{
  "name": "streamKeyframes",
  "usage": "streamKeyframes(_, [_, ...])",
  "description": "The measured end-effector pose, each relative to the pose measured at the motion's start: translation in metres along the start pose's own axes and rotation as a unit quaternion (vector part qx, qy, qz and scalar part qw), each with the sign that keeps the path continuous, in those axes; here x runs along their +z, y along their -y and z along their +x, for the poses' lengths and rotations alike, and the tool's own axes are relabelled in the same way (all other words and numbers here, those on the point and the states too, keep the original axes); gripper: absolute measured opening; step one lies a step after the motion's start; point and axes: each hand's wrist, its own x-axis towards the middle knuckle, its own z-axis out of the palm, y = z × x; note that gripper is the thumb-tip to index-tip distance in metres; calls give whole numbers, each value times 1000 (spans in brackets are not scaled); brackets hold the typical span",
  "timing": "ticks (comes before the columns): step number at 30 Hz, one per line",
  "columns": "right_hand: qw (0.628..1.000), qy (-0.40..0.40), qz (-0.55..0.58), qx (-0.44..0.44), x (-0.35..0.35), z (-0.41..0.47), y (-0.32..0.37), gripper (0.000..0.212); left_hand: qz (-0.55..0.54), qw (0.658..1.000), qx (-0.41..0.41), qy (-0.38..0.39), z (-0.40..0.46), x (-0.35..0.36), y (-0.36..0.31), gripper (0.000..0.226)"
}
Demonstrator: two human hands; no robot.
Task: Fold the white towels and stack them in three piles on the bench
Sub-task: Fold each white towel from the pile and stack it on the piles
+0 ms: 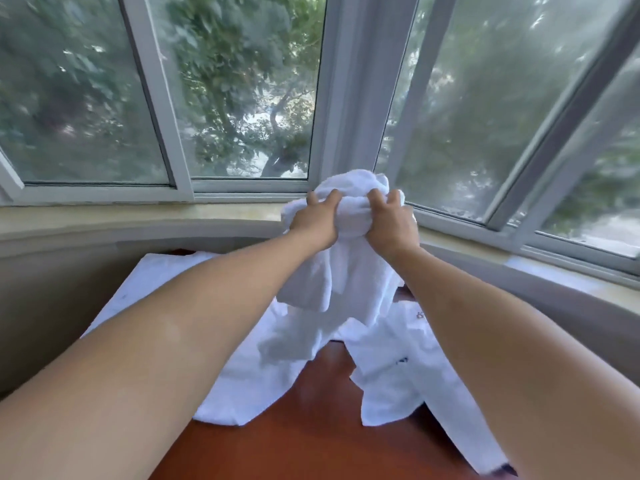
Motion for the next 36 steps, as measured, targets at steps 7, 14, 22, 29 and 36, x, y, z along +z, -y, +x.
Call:
streamKeyframes(7, [995,-58,-72,47,-73,-25,-135,48,-62,993,99,-15,15,41,-145,66])
streamKeyframes(14, [980,-59,-134,132,-101,-59,-251,58,-115,974,195,26,23,109,-258,62])
streamKeyframes(22, [956,114,-56,264,11,-121,-351,58,-7,950,203,238,22,264,-265,95])
streamKeyframes(29, [886,299,73,346,93,-160,-393,141,116,901,193,371,18,348,-258,143])
streamKeyframes(36, [896,285,64,335,146,-137,-428,145,105,918,140,357,45,403,-267,145])
